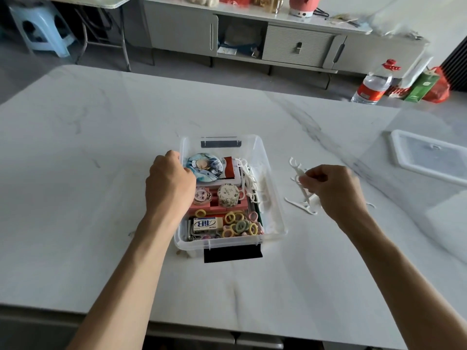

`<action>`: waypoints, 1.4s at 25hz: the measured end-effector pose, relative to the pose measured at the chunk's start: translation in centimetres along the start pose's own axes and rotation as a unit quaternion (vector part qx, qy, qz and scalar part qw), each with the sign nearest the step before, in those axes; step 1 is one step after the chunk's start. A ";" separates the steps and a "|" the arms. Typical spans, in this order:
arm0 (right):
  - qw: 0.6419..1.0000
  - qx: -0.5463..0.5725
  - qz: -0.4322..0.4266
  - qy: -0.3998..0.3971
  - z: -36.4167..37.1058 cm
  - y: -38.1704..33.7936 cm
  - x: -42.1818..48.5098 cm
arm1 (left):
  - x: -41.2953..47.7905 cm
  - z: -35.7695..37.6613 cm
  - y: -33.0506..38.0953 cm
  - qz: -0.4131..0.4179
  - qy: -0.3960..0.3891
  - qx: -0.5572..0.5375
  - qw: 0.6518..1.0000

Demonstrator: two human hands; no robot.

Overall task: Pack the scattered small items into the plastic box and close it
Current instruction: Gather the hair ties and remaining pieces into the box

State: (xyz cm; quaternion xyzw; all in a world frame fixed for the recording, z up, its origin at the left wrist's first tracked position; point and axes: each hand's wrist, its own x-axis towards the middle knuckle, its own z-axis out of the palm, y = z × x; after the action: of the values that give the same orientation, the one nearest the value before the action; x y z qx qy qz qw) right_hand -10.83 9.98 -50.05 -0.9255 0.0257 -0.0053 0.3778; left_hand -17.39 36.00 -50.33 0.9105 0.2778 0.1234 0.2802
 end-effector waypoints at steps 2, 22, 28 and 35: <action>0.998 0.053 -0.008 0.021 -0.5 -2.4 -0.3 | 0.0 -0.1 0.0 -0.002 -0.001 0.001 1.000; 0.873 -0.363 -0.323 -0.048 7.9 -10.9 -0.6 | -0.4 -0.8 -0.2 0.012 -0.008 -0.024 1.000; 0.981 -0.103 -0.165 -0.021 1.7 -2.0 -0.4 | -0.3 -0.5 0.0 0.010 -0.003 -0.002 1.000; 0.965 -0.123 -0.145 -0.181 1.4 4.3 -0.7 | -0.1 -0.1 -0.1 0.022 0.009 0.011 1.000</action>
State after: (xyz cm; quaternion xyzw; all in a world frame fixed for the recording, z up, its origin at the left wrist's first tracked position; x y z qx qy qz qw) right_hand -11.62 7.92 -54.05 -0.9443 -0.1770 0.1110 0.2544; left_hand -17.56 36.03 -50.26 0.9181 0.2619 0.1345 0.2654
